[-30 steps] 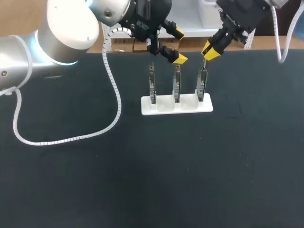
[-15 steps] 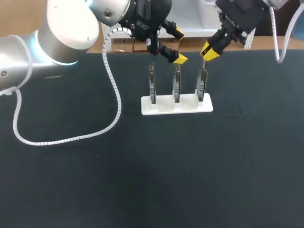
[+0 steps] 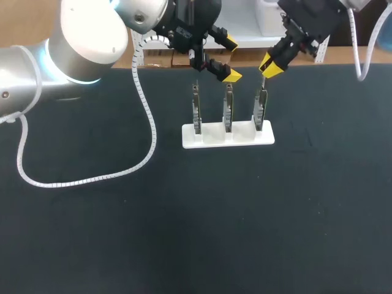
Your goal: Pick up the optical module with the left hand, and insert it into the network port with the right hand.
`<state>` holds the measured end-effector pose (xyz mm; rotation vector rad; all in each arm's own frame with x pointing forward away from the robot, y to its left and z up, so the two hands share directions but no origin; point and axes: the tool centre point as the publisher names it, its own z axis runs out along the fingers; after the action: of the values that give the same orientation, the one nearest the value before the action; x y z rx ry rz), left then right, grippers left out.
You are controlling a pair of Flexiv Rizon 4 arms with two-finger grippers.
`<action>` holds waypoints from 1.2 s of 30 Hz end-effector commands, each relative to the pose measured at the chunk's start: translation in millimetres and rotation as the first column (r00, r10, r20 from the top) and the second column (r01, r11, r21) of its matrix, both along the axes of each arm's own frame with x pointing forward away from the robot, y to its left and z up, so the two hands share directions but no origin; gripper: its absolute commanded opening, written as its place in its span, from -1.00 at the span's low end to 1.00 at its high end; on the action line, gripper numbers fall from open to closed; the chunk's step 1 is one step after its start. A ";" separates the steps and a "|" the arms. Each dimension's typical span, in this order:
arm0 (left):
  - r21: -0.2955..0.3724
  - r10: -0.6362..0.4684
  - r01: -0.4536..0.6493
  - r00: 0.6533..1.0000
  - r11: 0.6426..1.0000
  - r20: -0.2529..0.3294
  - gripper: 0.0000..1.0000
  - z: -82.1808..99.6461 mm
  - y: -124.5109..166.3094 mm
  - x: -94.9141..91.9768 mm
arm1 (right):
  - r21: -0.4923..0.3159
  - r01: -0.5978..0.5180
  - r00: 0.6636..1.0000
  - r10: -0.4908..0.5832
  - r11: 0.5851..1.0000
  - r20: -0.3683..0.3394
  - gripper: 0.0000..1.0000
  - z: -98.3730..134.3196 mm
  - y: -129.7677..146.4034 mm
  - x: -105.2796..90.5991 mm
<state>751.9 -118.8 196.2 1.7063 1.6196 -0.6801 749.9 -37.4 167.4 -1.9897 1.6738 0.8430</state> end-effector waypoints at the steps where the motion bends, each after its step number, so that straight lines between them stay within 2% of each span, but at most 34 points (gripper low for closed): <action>1: 0.009 0.000 0.000 1.000 1.000 -0.005 1.00 1.6 -0.9 1.4 | 0.004 0.004 1.000 -0.004 1.000 0.007 -1.00 -0.9 0.2 -2.8; 21: 0.009 0.000 0.000 1.000 1.000 -0.005 1.00 1.6 -0.9 1.4 | 0.012 0.005 1.000 -0.005 1.000 0.003 -1.00 -7.0 1.9 -3.2; 36: 0.009 0.000 0.000 1.000 1.000 -0.005 1.00 1.6 -0.9 1.4 | 0.009 0.000 0.998 -0.001 1.000 0.057 -1.00 0.2 2.6 -6.9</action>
<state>751.9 -118.8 196.2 1.7063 1.6196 -0.6800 751.0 -34.5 167.4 -1.9983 1.6335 0.8090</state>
